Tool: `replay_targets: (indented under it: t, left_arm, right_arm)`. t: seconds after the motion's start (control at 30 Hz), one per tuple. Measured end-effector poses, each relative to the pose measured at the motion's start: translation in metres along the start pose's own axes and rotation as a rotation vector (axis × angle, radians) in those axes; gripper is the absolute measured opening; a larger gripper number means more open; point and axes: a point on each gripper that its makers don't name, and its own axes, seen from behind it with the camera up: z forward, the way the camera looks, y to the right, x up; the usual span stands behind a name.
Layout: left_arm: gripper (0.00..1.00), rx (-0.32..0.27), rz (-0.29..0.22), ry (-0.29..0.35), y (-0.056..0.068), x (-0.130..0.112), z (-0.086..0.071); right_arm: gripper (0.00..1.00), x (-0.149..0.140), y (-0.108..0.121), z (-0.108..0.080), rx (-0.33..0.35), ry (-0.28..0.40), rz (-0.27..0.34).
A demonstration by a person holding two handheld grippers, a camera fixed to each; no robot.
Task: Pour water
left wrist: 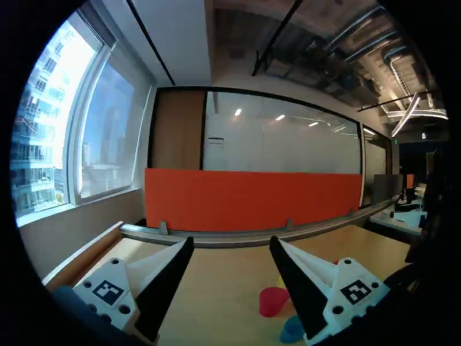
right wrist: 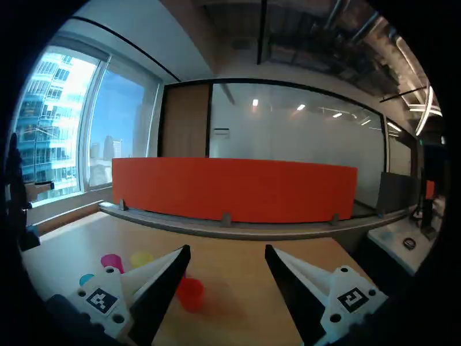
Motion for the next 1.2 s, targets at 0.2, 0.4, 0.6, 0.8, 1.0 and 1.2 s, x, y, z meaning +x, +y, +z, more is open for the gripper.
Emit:
replay_targets:
  t: [0.2, 0.4, 0.6, 0.8, 1.0, 1.2]
  left_arm:
    - [0.98, -0.043, -0.004, 0.013, 0.011, 0.027, 0.007]
    - [0.98, -0.081, -0.010, 0.009, 0.022, 0.029, 0.009]
    - [0.98, -0.127, -0.012, -0.001, 0.031, 0.027, 0.008]
    - [0.98, -0.213, -0.029, -0.003, 0.047, 0.027, 0.006]
    - [0.98, -0.320, -0.052, -0.008, 0.067, 0.028, 0.000]
    - [0.98, -0.409, -0.046, -0.001, 0.081, 0.035, -0.005]
  right_arm:
    - [1.00, 0.024, -0.002, 0.000, 0.019, 0.013, 0.029]
    - [1.00, 0.026, -0.002, -0.001, 0.041, 0.012, 0.046]
    - [1.00, 0.034, -0.010, -0.006, 0.091, 0.023, 0.031]
    - [1.00, 0.038, -0.029, -0.011, 0.185, 0.030, 0.004]
    - [1.00, 0.040, -0.052, -0.019, 0.296, 0.046, -0.032]
    - [1.00, 0.044, -0.075, -0.032, 0.413, 0.063, -0.060]
